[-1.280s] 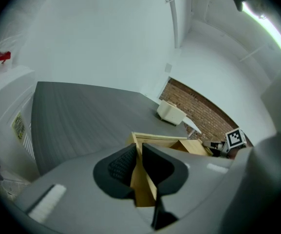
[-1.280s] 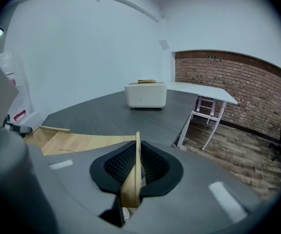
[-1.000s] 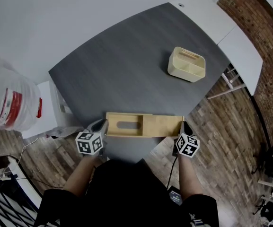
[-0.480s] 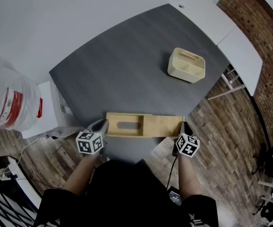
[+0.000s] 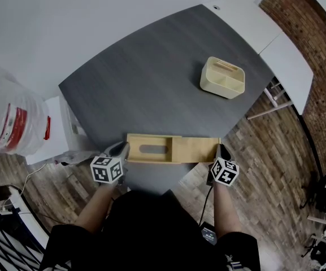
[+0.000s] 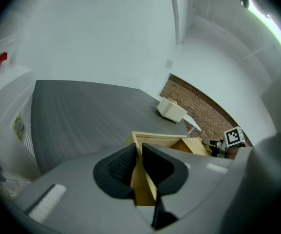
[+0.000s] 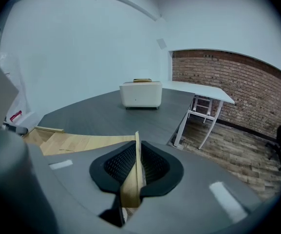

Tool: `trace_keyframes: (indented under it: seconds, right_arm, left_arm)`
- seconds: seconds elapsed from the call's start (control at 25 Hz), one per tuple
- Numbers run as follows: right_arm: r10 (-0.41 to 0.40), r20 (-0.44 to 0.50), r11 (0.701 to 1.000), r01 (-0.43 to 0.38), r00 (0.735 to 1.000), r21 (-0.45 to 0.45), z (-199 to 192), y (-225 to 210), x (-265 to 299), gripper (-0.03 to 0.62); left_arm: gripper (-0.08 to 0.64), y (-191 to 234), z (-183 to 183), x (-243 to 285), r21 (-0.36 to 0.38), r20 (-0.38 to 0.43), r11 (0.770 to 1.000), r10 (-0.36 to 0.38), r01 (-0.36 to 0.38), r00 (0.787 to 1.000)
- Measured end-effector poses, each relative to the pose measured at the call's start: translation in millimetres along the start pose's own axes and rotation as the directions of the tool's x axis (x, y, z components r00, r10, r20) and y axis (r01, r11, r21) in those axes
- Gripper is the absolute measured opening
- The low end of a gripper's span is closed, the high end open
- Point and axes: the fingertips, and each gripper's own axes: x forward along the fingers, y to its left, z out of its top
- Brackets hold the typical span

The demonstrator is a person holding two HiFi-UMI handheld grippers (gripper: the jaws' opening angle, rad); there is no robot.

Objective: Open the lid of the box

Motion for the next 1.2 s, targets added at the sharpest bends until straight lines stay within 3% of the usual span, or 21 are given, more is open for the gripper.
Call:
trace_keyframes:
  seconds: [1.2]
  right_arm:
    - [-0.022,-0.009,1.0,0.022,1.0,-0.006,6.0,-8.3,6.8,0.038]
  left_arm:
    - [0.04,-0.7,-0.8,0.8,-0.004,-0.001,1.0,-0.003,0.003,1.0]
